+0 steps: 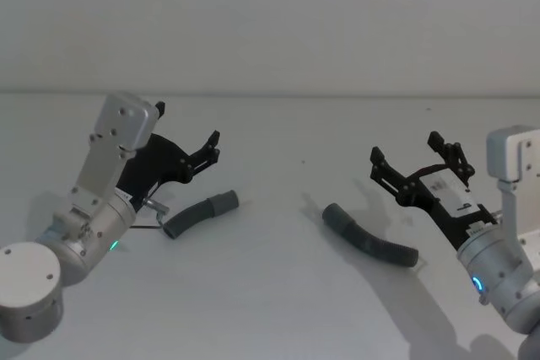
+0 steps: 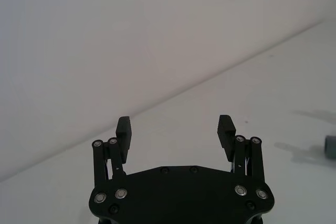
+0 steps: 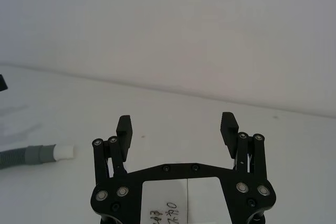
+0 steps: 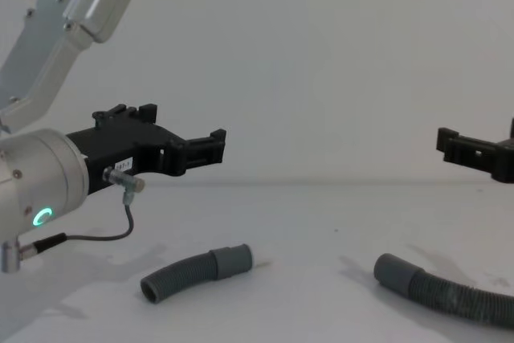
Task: Use both hands to pick up one end of the pipe from the table, align the ends, and insert them.
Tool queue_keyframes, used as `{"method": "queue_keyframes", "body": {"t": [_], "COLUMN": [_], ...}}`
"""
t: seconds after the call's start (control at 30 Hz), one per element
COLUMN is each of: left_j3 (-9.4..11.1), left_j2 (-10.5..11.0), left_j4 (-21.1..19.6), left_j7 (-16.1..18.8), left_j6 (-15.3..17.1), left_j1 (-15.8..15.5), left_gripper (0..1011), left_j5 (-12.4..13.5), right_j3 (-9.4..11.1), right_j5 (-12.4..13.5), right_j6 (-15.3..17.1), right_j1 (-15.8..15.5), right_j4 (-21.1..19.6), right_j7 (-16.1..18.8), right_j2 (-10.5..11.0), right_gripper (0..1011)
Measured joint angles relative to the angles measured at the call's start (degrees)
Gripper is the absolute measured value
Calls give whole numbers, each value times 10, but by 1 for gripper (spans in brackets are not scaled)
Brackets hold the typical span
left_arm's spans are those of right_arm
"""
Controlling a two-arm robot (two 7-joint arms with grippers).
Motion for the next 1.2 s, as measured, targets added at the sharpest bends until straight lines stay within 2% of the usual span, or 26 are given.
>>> {"method": "queue_keyframes", "body": {"t": [0.33, 0.7, 0.93, 1.2], "left_j3": [-2, 1, 6, 15], "left_j2": [28, 75, 87, 93], "left_j4": [0, 37, 65, 91], "left_j7": [-69, -171, -214, -261], "left_j6": [30, 66, 74, 75], "left_j1": [-17, -51, -71, -91], "left_gripper": [1001, 1001, 1001, 1001], "left_j5": [-27, -46, -49, -54], "right_j3": [-7, -15, -17, -17], "right_j5": [5, 9, 9, 9], "right_j6": [50, 120, 154, 179], "right_j1": [23, 38, 41, 41], "right_j4": [-1, -11, -14, -18], "right_j7": [32, 53, 59, 66], "right_j2": [16, 28, 31, 35], "right_gripper": [1001, 1001, 1001, 1001]}}
